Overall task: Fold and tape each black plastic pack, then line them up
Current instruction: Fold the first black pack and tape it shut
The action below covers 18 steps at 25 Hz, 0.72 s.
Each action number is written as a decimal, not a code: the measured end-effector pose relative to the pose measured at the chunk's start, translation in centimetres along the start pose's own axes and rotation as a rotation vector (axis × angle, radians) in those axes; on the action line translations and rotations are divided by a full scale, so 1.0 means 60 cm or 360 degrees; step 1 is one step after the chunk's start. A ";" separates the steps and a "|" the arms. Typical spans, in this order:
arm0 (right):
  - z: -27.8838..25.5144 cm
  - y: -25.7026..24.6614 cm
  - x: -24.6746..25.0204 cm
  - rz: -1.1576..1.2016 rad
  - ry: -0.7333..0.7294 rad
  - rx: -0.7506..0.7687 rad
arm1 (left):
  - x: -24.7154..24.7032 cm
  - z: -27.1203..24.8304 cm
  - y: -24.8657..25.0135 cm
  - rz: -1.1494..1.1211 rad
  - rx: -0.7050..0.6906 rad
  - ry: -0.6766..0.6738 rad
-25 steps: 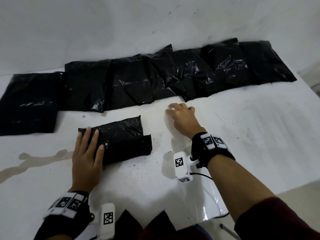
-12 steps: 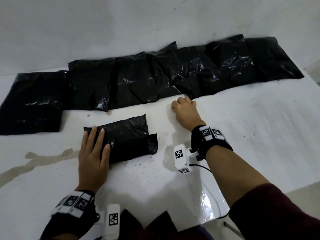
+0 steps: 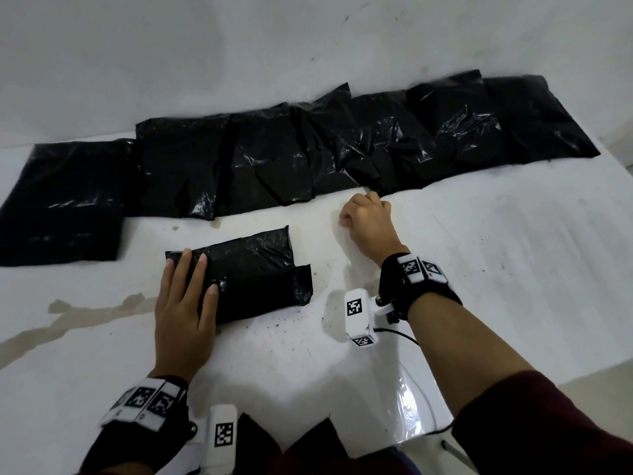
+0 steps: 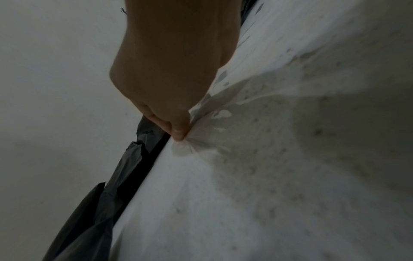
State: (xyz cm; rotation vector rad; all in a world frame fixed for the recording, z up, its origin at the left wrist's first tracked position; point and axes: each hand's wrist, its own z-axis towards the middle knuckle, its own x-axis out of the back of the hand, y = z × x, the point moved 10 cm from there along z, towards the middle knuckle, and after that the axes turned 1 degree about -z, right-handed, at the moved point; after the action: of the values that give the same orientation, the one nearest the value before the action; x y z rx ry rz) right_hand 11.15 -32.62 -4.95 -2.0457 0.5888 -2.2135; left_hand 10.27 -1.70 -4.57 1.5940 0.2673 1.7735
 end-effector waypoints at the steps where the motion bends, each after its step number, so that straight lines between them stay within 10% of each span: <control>1: -0.002 -0.004 0.002 0.0033 0.0061 0.0049 | 0.000 0.000 0.000 0.0008 0.0002 0.0000; 18: -0.003 -0.009 -0.030 -0.0352 -0.0155 0.0188 | -0.001 0.000 0.000 0.0025 -0.0007 0.0017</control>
State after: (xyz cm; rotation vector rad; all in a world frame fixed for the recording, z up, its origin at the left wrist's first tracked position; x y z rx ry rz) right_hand 11.27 -31.54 -6.47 -2.2361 0.2266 -2.1832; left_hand 10.26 -1.74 -4.65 1.5885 0.2564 1.7939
